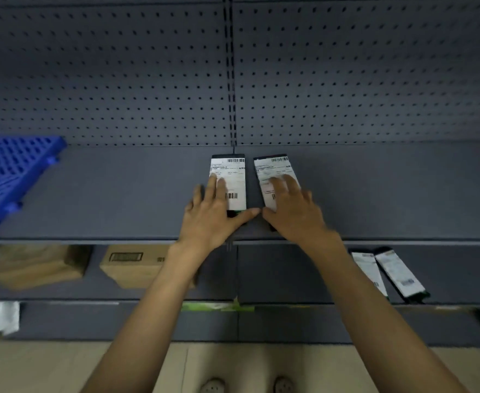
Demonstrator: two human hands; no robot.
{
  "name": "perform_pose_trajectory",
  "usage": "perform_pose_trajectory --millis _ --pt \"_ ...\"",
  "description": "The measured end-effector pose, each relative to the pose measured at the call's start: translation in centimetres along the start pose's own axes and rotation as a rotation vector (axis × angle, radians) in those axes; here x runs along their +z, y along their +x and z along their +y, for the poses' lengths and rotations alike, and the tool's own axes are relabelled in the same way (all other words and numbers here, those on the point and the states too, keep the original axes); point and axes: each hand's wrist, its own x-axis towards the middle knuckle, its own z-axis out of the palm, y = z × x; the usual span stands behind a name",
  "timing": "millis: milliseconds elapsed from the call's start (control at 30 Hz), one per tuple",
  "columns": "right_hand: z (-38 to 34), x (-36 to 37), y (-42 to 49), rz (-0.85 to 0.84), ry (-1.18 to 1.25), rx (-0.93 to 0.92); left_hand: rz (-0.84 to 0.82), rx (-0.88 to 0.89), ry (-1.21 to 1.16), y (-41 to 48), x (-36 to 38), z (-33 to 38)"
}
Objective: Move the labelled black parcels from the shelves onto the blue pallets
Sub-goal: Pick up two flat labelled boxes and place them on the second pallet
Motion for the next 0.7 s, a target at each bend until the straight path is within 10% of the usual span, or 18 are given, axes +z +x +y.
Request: perform_pose_trajectory --millis 700 --pt "-8.1 -1.2 1.4 0.013 0.148 -0.578 0.554 -0.370 0.057 -9.4 -3.5 -5.0"
